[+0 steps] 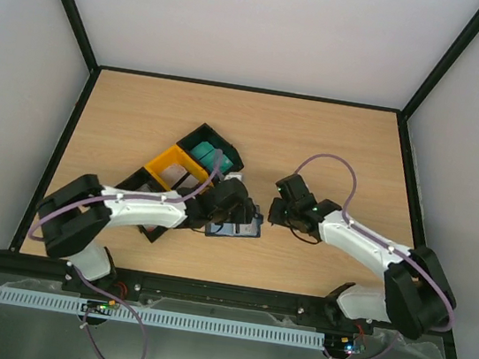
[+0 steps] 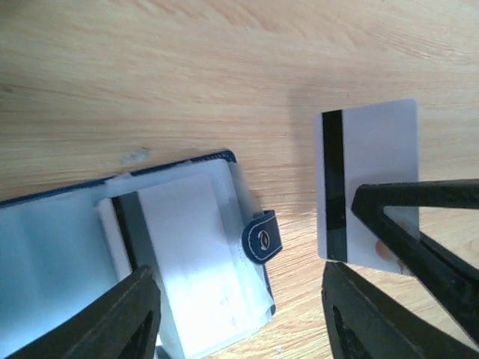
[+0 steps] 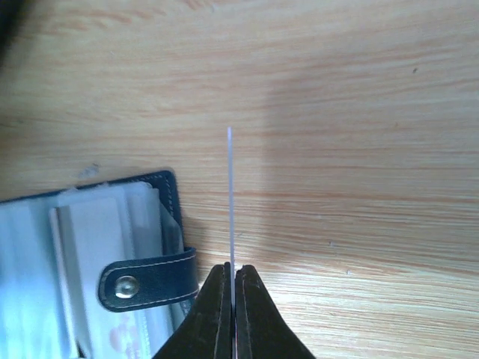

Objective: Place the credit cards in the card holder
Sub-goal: Insert the credit card into the card holder, then turn over the card slot in the card holder.

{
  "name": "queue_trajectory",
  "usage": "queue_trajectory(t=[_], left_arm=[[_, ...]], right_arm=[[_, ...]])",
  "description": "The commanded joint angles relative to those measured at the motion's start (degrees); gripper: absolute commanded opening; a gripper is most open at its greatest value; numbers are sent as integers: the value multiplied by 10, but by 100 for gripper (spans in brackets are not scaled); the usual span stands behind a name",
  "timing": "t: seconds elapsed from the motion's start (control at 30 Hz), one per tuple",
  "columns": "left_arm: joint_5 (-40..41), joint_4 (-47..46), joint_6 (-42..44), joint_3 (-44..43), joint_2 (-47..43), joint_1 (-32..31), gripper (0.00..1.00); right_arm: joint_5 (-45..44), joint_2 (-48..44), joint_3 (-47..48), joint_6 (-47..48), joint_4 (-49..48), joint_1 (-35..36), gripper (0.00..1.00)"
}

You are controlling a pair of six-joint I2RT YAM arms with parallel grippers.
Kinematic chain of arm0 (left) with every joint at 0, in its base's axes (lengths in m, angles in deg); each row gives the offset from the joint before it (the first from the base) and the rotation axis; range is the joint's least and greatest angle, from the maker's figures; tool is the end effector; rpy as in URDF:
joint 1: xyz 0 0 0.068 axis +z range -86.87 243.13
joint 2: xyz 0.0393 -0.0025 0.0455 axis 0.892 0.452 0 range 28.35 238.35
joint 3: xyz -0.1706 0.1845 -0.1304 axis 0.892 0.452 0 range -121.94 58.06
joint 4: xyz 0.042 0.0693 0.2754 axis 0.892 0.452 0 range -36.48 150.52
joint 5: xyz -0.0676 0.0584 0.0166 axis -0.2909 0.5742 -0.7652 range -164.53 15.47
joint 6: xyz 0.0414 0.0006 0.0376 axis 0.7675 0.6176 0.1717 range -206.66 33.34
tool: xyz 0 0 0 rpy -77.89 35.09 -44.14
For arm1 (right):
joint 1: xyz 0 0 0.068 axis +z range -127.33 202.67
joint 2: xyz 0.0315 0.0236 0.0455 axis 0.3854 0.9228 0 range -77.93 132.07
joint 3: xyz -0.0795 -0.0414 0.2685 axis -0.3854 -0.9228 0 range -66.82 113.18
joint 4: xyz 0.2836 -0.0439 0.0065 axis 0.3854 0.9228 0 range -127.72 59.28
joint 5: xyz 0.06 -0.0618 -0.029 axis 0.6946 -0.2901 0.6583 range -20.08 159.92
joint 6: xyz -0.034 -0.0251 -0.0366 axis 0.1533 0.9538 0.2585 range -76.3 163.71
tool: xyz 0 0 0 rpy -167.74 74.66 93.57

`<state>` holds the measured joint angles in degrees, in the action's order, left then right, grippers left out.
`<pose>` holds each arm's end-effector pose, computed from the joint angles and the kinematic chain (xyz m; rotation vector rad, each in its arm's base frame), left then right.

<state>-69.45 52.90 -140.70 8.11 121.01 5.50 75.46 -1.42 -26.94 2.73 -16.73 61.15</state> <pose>0.1940 -0.2995 0.1720 0.0286 2.4716 -0.8466 0.2094 0.1712 0.1715 0.0208 2.7041 0.6026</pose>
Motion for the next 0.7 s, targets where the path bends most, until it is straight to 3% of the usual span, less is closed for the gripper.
queue_trajectory(t=[0.0,0.13,0.33,0.67], left_arm=[[75,74,-17,27,-62,2,64],[90,109,-61,68,-104,11,73],[89,144,-97,106,-114,24,74],[53,139,-76,97,-78,38,50]], right_arm=[[-29,-52,18,6,26,-1,2],[12,-85,-1,-7,1,-1,2],[58,-85,-14,-8,-28,-1,2],[77,-74,-25,-6,-49,-1,2]])
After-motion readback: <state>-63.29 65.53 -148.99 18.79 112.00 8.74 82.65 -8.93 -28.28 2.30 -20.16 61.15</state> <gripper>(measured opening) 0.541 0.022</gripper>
